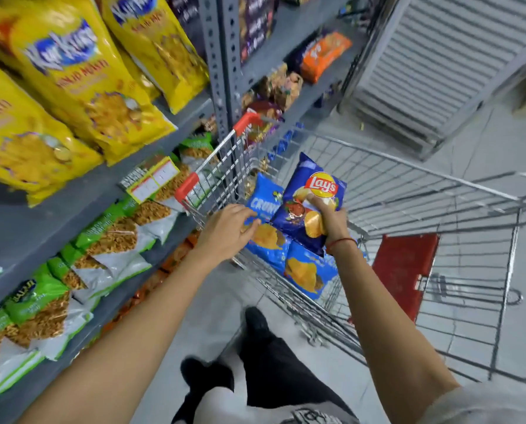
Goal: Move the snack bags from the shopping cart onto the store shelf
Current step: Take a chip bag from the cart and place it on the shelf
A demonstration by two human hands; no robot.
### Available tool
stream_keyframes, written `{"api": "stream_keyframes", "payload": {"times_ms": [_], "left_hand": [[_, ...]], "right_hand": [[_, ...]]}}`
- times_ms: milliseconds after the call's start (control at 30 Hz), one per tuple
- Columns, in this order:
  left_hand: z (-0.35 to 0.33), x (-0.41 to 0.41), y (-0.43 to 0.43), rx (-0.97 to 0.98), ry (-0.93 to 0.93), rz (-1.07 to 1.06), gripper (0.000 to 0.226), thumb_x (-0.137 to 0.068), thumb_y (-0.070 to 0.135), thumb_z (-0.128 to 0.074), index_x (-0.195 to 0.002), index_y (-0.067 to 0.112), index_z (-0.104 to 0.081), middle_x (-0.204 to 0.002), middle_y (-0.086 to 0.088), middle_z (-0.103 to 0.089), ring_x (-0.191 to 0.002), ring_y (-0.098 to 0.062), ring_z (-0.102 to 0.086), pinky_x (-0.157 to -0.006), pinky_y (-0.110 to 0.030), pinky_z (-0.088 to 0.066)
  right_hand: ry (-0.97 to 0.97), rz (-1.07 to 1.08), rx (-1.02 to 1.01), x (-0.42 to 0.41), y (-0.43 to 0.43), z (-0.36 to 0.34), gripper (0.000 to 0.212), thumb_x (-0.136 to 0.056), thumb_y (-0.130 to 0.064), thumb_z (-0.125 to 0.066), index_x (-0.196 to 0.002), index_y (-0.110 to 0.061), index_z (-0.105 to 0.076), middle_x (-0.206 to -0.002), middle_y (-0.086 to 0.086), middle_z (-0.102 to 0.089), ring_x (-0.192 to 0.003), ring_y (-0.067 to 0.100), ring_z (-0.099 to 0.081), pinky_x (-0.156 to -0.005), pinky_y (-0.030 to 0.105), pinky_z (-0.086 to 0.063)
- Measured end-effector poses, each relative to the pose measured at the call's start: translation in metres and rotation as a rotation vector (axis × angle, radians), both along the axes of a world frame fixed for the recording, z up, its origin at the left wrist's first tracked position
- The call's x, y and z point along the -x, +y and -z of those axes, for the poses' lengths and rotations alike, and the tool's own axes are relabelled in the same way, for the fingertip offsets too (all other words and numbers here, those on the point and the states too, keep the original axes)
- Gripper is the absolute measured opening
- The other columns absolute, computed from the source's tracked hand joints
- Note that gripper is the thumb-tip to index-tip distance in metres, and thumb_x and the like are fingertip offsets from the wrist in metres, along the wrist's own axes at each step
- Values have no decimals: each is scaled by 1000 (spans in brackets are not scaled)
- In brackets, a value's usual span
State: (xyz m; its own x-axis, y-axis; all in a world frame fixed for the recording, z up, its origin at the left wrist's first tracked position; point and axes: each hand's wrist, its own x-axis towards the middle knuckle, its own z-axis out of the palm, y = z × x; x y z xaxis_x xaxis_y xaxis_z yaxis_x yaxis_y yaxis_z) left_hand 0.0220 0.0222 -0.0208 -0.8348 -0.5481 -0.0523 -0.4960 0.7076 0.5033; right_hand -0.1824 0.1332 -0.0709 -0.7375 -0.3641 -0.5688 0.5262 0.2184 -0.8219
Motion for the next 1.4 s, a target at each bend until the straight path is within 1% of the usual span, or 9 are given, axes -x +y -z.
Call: {"api": "stream_keyframes", "payload": {"times_ms": [267,467,700,800,933,1033,1167,1267,1400], "left_hand": [[-144,-46,-46,230,352,-210,27,-90,27,-52,-111,13,-62,-113,-8,-67,-108,-26,-57,-90,-38,-45],[-274,-133,-50,511,611,-421,29,-87,30,-52,-109,15,-63,-111,-6,-67,-105,-21,-59,-93,-34,-44],[-366,-262,-33,703,954,-672,17,-87,32,-54,-96,24,-67,-91,18,-66,-81,7,-60,-74,-9,-43],[-382,-319,-26,841,876,-805,14,-87,29,-55,-95,26,-65,-91,17,-65,-85,2,-60,-77,-10,-43],[-383,-393,-15,962,548,-1071,27,-88,34,-55,-105,16,-64,-105,-3,-67,-101,-21,-58,-88,-31,-43],[-382,-435,-1,971,368,-1248,33,-88,34,-55,-112,13,-61,-114,-8,-65,-110,-26,-55,-88,-36,-44],[-376,-474,10,854,186,-1365,45,-91,41,-45,-124,13,-53,-123,-9,-62,-116,-26,-53,-93,-41,-44],[-369,-488,13,837,99,-1405,41,-92,41,-43,-115,12,-59,-111,-11,-68,-106,-29,-59,-87,-39,-44],[-364,-493,15,914,70,-1346,42,-93,42,-34,-102,14,-64,-97,-6,-71,-91,-26,-63,-78,-35,-43]], "right_hand": [[353,-219,410,-25,-75,-186,60,-70,-10,-81,-124,1,-56,-114,18,-70,-90,21,-71,-70,28,-58],[517,-351,780,-95,-116,-329,62,-56,-28,-86,-112,-15,-64,-99,-1,-77,-92,16,-73,-76,30,-59],[570,-489,1157,-214,-164,-440,68,-58,-23,-86,-119,-10,-58,-102,0,-74,-94,16,-71,-82,34,-58],[535,-573,1262,-269,-186,-468,66,-64,-15,-84,-122,-7,-55,-111,6,-71,-98,17,-70,-87,36,-57],[480,-668,1330,-346,-207,-489,76,-61,-22,-86,-128,-10,-51,-115,1,-70,-102,11,-69,-88,32,-56],[478,-778,1351,-403,-220,-497,74,-62,-28,-86,-126,-14,-52,-112,-4,-70,-99,6,-69,-84,26,-56],[449,-945,1343,-479,-230,-509,79,-67,-34,-83,-133,-11,-46,-120,2,-68,-107,14,-67,-96,40,-54],[488,-1036,1337,-531,-233,-510,68,-74,-34,-78,-130,-12,-47,-122,4,-67,-111,16,-64,-101,41,-49],[526,-1076,1340,-586,-241,-501,36,-79,-29,-75,-106,-30,-52,-94,-20,-65,-83,-16,-62,-83,12,-48]]}}
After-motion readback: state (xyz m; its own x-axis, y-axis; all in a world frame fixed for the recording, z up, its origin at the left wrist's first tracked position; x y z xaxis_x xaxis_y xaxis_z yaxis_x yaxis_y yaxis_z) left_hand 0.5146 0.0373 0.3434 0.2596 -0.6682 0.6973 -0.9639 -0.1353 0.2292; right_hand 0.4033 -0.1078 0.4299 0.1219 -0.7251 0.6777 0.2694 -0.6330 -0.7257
